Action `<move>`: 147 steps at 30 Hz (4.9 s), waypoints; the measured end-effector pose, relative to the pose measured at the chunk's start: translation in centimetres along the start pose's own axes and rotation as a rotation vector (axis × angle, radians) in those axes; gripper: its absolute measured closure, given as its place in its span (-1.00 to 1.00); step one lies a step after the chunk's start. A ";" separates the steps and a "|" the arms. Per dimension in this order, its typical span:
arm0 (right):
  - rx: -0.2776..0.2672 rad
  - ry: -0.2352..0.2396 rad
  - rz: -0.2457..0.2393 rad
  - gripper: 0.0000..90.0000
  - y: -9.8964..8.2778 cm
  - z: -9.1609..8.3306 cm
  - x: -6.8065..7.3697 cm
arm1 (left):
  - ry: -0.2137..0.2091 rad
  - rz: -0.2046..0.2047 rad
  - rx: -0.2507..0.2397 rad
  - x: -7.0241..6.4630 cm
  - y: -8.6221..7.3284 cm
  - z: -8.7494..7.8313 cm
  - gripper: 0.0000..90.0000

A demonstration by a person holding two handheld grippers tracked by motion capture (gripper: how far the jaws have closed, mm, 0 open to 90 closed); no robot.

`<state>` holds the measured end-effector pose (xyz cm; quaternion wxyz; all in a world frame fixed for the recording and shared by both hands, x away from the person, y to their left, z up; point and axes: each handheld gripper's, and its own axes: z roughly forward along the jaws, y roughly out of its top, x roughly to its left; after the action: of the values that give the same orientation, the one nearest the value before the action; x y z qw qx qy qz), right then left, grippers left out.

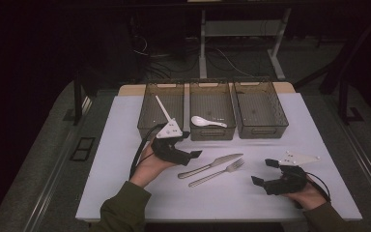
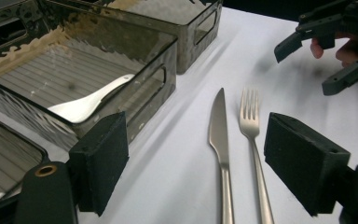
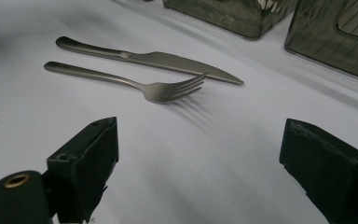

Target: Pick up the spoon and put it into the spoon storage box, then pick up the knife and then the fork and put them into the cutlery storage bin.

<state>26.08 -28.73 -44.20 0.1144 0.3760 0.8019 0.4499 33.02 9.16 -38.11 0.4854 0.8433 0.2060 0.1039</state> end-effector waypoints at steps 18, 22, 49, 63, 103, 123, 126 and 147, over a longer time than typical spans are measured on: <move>-0.002 -0.008 0.005 -0.74 0.0 -0.3 0.0 | -0.020 0.000 0.085 -1.9 -2.8 0.7 -0.07; -0.004 -0.007 0.005 -0.74 0.0 -0.3 -0.1 | -0.022 0.004 0.114 -2.1 -3.2 1.5 0.04; -0.001 -0.009 -0.004 -0.74 -0.1 -0.3 0.0 | -0.079 -0.006 0.182 -5.3 -3.1 7.2 0.58; -0.001 -0.009 -0.001 -0.74 -0.1 -0.2 -0.1 | -0.057 0.058 0.218 -6.0 -3.4 8.7 0.75; -0.020 0.119 0.092 -0.61 3.4 -0.1 0.7 | -0.001 -0.001 0.066 -4.3 -1.4 2.4 0.87; -0.106 0.243 0.121 -0.04 9.3 5.2 1.8 | 0.037 0.000 0.022 -4.0 -1.3 1.3 0.87; -0.099 0.254 0.142 0.10 9.4 5.7 1.7 | 0.039 0.000 0.020 -4.0 -1.2 1.3 0.87; -0.127 0.370 0.191 0.92 9.7 6.8 1.7 | 0.035 0.001 -0.004 -4.3 -1.2 1.7 0.88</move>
<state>33.32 -20.14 -39.95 -0.0543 0.3534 0.7399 0.5698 29.49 6.44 -39.90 0.4833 0.8405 0.2139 0.1192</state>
